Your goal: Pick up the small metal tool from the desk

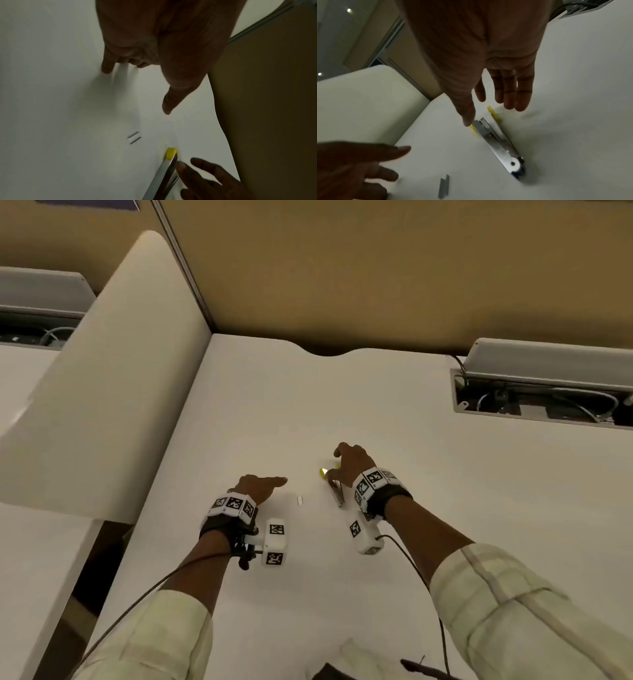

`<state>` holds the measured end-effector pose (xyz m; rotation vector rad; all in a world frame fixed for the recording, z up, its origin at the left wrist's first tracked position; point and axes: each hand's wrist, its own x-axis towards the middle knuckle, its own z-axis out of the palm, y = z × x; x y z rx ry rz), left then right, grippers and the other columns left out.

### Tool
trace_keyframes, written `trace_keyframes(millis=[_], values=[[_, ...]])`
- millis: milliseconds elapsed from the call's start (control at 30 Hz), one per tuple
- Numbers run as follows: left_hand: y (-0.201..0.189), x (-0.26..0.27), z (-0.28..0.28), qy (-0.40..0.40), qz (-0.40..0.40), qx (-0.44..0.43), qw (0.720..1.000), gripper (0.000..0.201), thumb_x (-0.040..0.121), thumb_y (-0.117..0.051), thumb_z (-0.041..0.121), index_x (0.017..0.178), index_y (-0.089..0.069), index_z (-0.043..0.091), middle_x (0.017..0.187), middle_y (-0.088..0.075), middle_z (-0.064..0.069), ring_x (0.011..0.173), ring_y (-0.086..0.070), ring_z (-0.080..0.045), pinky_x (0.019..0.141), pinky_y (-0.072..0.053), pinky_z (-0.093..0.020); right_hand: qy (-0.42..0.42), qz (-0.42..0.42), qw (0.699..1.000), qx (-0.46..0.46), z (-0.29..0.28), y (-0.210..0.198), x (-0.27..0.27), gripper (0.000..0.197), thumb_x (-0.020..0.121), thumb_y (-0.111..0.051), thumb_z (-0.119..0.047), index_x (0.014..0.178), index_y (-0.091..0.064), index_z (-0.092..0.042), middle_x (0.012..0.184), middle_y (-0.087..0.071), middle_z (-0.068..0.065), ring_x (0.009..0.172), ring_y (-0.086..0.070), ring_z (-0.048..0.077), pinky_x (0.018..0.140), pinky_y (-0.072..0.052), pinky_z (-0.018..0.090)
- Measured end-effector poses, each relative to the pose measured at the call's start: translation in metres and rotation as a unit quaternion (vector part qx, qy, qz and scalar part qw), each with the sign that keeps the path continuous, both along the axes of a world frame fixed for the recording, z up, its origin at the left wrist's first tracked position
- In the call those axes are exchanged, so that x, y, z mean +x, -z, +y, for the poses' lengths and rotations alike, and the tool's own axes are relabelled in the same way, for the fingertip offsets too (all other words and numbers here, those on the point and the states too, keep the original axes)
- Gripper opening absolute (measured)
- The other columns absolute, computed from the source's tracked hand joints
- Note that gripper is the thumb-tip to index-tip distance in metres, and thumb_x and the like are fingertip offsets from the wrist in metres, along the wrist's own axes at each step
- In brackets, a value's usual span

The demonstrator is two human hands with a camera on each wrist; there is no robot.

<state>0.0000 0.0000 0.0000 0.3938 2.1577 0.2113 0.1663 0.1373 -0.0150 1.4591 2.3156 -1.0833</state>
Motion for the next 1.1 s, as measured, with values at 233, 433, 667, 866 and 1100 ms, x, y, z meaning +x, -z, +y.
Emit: trace_keyframes(millis=[233,433,667,866,1100], values=[[0.003,0.005,0.012,-0.027,-0.011,-0.035,0.999,0.118,0.049,-0.053,0.082,0.142,-0.039,0.01,0.146,-0.041,-0.012,0.128,-0.044,-0.042,0.11,-0.033,-0.049,-0.036,-0.047,0.998,0.011,-0.012,0.016,-0.007,0.057,0.076,-0.076,-0.029,0.121,-0.046,-0.008,0.125,-0.043,0.017,0.104,-0.058,0.037,0.084,-0.048,0.038],[-0.001,0.024,0.012,-0.121,-0.012,0.031,0.992,0.09,0.075,-0.062,0.058,0.141,-0.037,0.002,0.147,-0.035,-0.024,0.132,-0.036,-0.042,0.111,-0.03,-0.049,0.001,-0.003,1.0,-0.007,-0.008,0.007,-0.005,0.041,0.076,-0.071,-0.021,0.11,-0.055,-0.004,0.119,-0.053,0.019,0.1,-0.057,0.038,0.08,-0.046,0.038],[-0.046,0.058,0.016,-0.213,-0.202,0.276,0.915,0.026,0.093,-0.053,0.029,0.109,-0.059,0.01,0.121,-0.062,-0.012,0.106,-0.059,-0.027,0.095,-0.047,-0.044,0.047,0.222,0.972,-0.063,-0.008,-0.043,-0.003,0.028,0.078,-0.066,-0.01,0.106,-0.065,-0.01,0.11,-0.068,0.012,0.101,-0.063,0.028,0.084,-0.057,0.046],[-0.088,0.074,0.01,-0.192,-0.253,0.389,0.865,0.024,0.097,-0.048,0.026,0.11,-0.065,0.014,0.096,-0.072,-0.005,0.079,-0.074,-0.023,0.08,-0.058,-0.044,0.0,0.301,0.949,-0.099,-0.024,-0.089,0.005,0.033,0.09,-0.056,-0.011,0.123,-0.059,-0.012,0.122,-0.064,0.014,0.113,-0.061,0.028,0.093,-0.054,0.046],[-0.116,0.088,-0.009,-0.198,-0.215,0.446,0.846,0.027,0.094,-0.055,0.019,0.118,-0.063,0.009,0.111,-0.071,-0.015,0.094,-0.072,-0.031,0.07,-0.06,-0.039,0.037,0.378,0.922,-0.076,-0.041,-0.125,0.025,0.027,0.089,-0.064,-0.014,0.116,-0.064,-0.008,0.107,-0.065,0.011,0.099,-0.067,0.031,0.082,-0.06,0.044]])
